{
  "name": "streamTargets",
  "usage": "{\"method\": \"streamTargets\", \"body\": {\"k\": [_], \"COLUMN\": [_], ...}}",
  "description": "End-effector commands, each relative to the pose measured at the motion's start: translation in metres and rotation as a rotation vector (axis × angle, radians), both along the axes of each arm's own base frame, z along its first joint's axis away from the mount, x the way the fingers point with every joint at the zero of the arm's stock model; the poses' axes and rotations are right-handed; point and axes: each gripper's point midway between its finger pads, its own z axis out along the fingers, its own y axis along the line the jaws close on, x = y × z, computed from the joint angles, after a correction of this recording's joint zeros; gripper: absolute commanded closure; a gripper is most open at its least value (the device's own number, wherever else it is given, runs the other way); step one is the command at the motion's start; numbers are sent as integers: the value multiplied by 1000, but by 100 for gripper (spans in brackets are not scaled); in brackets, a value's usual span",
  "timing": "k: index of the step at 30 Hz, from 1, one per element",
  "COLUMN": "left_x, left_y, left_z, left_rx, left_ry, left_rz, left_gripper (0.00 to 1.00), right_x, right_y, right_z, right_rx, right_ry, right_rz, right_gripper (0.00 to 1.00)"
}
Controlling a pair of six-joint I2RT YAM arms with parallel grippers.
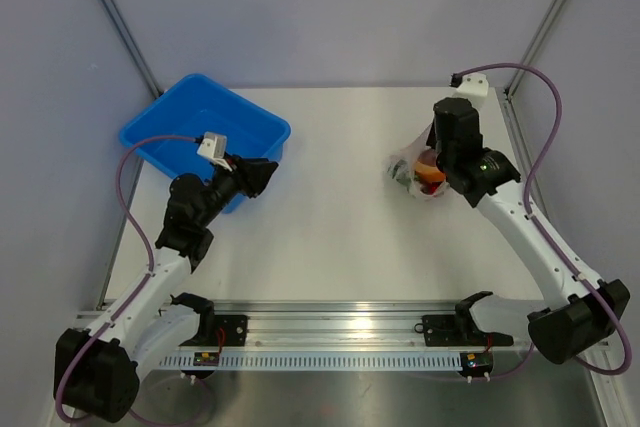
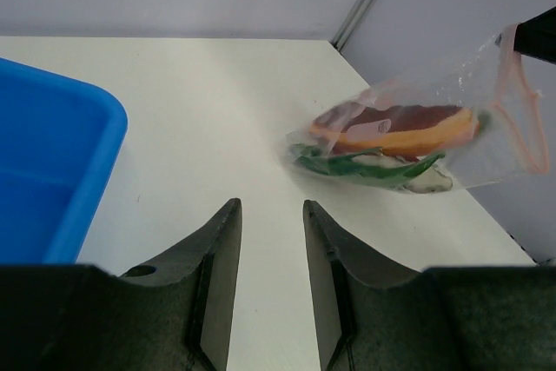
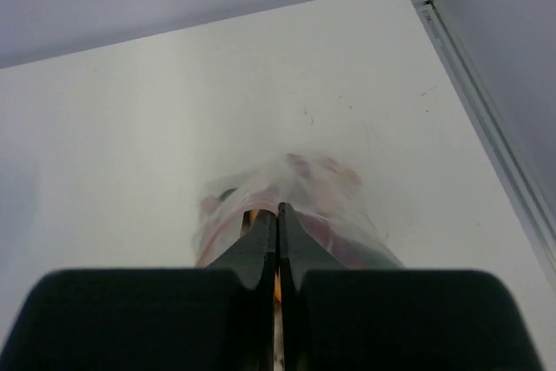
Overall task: Open the zip-top bag and remove the fake food
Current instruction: Open the zipper of the food storage bag at the center of the board.
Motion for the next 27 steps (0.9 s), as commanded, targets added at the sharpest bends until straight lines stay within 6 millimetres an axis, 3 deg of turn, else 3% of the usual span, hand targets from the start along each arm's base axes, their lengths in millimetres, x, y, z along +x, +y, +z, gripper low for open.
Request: {"method": "streamTargets", "body": {"k": [1, 9, 17, 21, 27], "left_x": [3, -1, -21, -32, -32], "left_y": [-5, -19, -64, -99, -127], "left_z": [28, 29, 31, 18, 5], "left_rx": [-17, -19, 33, 147, 225], "left_ry": [-71, -68, -172, -284, -324], "left_rz": [-23, -106, -289, -368, -411], "left_gripper": [63, 58, 51, 50, 49], "right_x": [-3, -15, -18, -21, -31], "right_y": [26, 88, 106, 111, 125], "right_z": [-12, -43, -55, -56, -52], "right_rx": [82, 73, 102, 122, 157], "right_ry": [27, 112, 122, 124, 136], "right_rz": [85, 253, 333, 358, 431], "right_gripper": [100, 100, 100, 100, 100]}}
